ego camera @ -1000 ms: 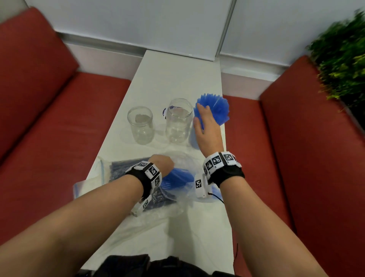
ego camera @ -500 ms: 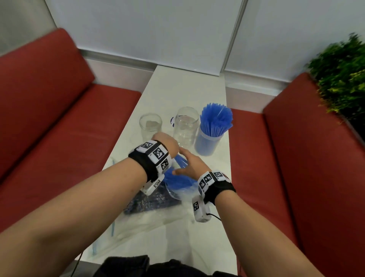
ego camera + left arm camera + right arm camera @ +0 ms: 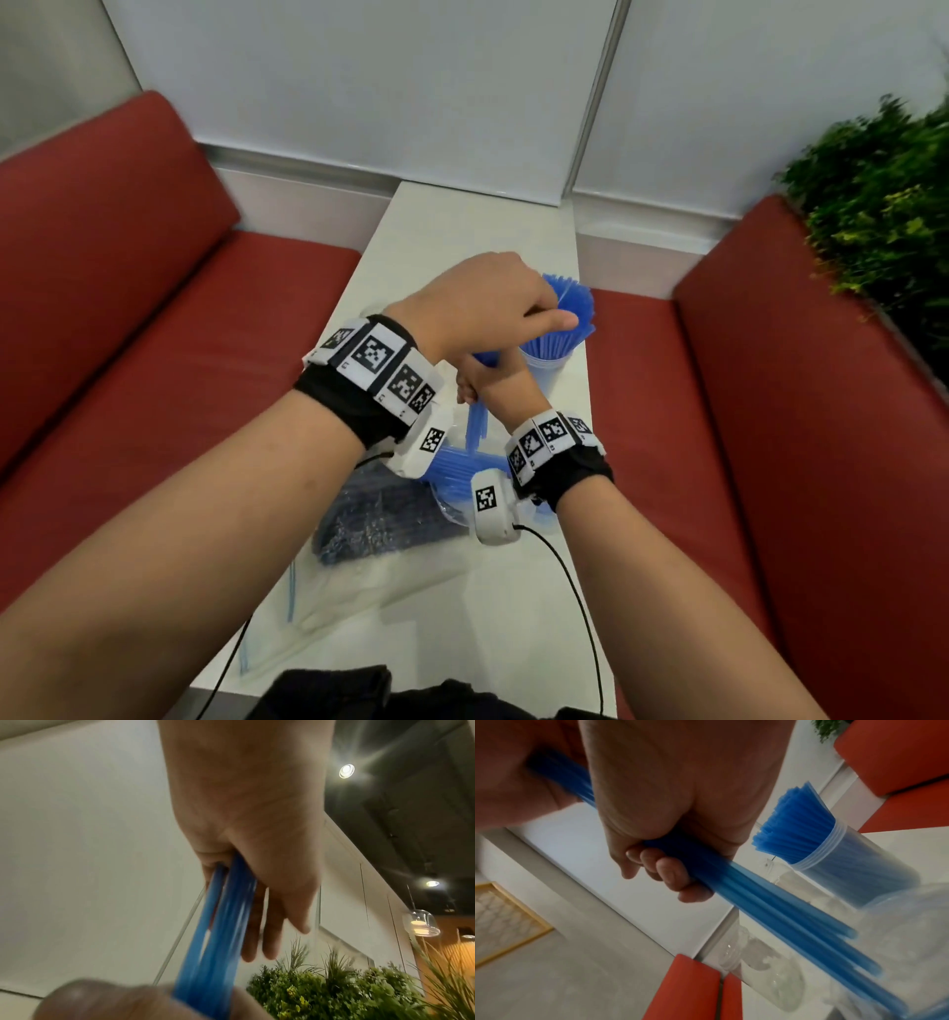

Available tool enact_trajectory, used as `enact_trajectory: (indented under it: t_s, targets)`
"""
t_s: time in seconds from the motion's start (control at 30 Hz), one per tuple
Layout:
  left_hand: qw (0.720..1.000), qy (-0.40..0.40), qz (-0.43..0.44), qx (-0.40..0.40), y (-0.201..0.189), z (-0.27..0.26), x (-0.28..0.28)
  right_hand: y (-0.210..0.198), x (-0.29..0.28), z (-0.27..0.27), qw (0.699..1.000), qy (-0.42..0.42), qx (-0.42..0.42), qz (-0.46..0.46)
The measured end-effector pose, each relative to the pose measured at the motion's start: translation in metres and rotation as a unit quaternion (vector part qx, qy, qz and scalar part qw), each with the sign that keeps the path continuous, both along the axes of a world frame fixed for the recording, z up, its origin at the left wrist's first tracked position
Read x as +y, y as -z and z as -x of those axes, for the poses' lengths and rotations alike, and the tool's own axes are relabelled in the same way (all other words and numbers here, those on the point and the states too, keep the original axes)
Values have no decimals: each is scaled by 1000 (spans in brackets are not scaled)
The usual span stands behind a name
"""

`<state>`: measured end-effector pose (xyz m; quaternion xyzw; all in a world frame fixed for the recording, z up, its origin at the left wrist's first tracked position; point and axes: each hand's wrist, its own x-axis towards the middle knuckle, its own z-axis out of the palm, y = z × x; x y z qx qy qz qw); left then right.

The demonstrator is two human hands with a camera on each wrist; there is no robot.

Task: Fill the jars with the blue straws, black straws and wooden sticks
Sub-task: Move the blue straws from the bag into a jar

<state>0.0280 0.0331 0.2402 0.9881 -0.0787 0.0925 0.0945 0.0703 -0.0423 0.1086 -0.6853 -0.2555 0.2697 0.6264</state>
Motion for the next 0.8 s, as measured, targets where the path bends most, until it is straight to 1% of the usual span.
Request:
enact_trajectory:
  t_s: [0.03, 0.07, 0.1, 0.13, 0.17, 0.2, 0.23, 0.27, 0.3, 0.33, 0.37, 0.4, 0.43, 0.47, 0.5, 0.53, 0.57, 0.6, 0.67, 0.7, 0.73, 0.8]
  targets:
    - [998, 31, 53, -25, 1, 0, -1, -4, -2, -2, 1000, 3, 0, 2]
    - [987, 54, 134, -70, 3, 0, 0, -8, -5, -3, 1000, 2, 1, -6]
    - [963, 53, 224, -137, 5, -2, 3, -12, -8, -6, 1000, 3, 5, -19]
    - [927, 22, 309, -213, 9, -5, 8, -19, -13, -8, 1000, 13, 3, -26]
    - [885, -34, 377, -271, 16, -8, 14, -29, -17, -11, 999, 29, 1, -38]
    - [849, -103, 428, -293, 25, -11, 19, -40, -21, -14, 997, 52, 1, -55]
    - [823, -174, 468, -271, 37, -13, 24, -52, -24, -17, 994, 72, 1, -79]
    - [804, -233, 508, -203, 50, -14, 29, -65, -26, -20, 991, 86, -1, -104]
    - [775, -274, 560, -103, 64, -15, 31, -77, -28, -24, 987, 95, -2, -133]
    - [725, -290, 625, 11, 79, -13, 31, -89, -29, -27, 982, 101, 0, -157]
    - [654, -280, 693, 118, 94, -10, 28, -99, -31, -30, 979, 106, 4, -176]
    - [566, -258, 757, 198, 107, -7, 23, -108, -32, -32, 976, 109, 9, -189]
    - [466, -239, 816, 243, 118, -5, 17, -114, -33, -33, 974, 110, 11, -197]
    - [372, -224, 861, 264, 126, -4, 12, -118, -34, -34, 974, 108, 9, -199]
    - [299, -213, 890, 272, 131, -5, 8, -120, -35, -34, 975, 105, 7, -196]
    - [250, -203, 906, 274, 134, -7, 4, -120, -35, -32, 977, 100, 5, -189]
    - [219, -194, 917, 272, 135, -10, 0, -119, -37, -31, 979, 93, 3, -179]
    - [200, -182, 924, 271, 135, -12, -4, -117, -38, -29, 982, 83, -4, -168]
    - [179, -156, 933, 271, 132, -14, -11, -114, -41, -27, 988, 63, -27, -141]
    - [177, -148, 934, 272, 132, -15, -13, -113, -42, -26, 989, 57, -35, -133]
    - [183, -145, 933, 274, 132, -16, -14, -112, -43, -26, 989, 54, -36, -131]
    - [207, -158, 923, 283, 134, -17, -15, -112, -44, -26, 989, 53, -28, -137]
